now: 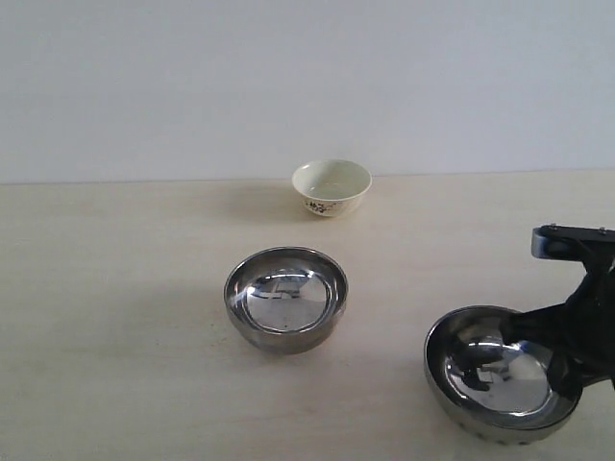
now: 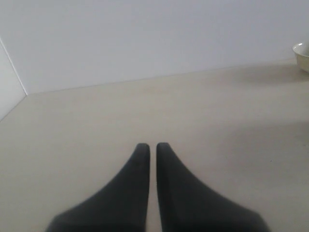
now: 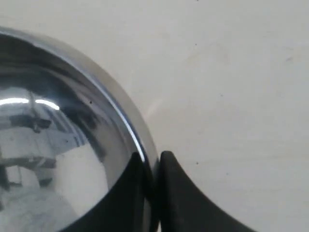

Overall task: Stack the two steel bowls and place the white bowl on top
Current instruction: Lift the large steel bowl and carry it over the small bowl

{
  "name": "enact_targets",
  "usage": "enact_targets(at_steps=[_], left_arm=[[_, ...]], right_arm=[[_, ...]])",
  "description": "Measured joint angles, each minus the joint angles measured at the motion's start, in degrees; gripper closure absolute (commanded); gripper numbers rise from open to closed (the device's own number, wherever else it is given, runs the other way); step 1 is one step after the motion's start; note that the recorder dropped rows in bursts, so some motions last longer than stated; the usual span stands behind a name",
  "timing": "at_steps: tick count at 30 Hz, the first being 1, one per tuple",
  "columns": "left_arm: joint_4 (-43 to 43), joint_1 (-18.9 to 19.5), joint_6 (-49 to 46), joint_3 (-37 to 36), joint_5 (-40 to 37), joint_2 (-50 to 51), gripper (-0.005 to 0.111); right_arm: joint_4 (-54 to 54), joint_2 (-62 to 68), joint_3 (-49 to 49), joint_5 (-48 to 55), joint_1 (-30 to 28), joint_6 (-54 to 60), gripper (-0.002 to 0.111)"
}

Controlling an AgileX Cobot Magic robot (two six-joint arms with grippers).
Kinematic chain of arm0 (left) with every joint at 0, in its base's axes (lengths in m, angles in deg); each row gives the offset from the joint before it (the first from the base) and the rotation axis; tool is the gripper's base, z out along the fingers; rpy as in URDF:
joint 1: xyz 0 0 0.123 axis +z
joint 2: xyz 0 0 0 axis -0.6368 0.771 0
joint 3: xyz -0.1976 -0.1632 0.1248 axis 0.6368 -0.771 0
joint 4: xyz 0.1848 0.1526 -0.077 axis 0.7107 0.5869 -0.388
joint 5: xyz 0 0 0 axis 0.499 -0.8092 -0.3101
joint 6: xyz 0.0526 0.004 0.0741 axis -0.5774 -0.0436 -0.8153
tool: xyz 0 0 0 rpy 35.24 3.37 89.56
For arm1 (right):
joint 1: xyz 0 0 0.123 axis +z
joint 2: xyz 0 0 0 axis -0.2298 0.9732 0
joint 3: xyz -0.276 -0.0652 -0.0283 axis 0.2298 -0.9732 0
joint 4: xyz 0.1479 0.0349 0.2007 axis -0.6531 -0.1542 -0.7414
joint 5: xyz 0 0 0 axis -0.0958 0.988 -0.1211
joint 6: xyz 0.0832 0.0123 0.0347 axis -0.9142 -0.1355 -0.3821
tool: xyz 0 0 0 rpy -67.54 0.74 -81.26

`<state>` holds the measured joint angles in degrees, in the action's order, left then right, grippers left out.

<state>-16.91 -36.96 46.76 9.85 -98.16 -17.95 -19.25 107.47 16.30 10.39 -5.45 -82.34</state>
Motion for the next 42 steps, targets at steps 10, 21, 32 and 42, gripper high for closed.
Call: enact_targets(at_steps=[10, 21, 32, 42], left_arm=[[0.00, 0.00, 0.00, 0.00, 0.00, 0.00, 0.103], [0.00, 0.00, 0.00, 0.00, 0.00, 0.00, 0.103], [0.00, 0.00, 0.00, 0.00, 0.00, 0.00, 0.103], [0.00, 0.00, 0.00, 0.00, 0.00, 0.00, 0.103]], right_arm=[[0.14, 0.00, 5.78, 5.29, 0.00, 0.00, 0.108], [-6.83, 0.04, 13.84, 9.04, 0.91, 3.10, 0.108], [-8.44, 0.17, 25.90, 11.88, 7.14, 0.67, 0.108], [-8.75, 7.56, 36.48, 15.13, 12.78, -2.39, 0.108]])
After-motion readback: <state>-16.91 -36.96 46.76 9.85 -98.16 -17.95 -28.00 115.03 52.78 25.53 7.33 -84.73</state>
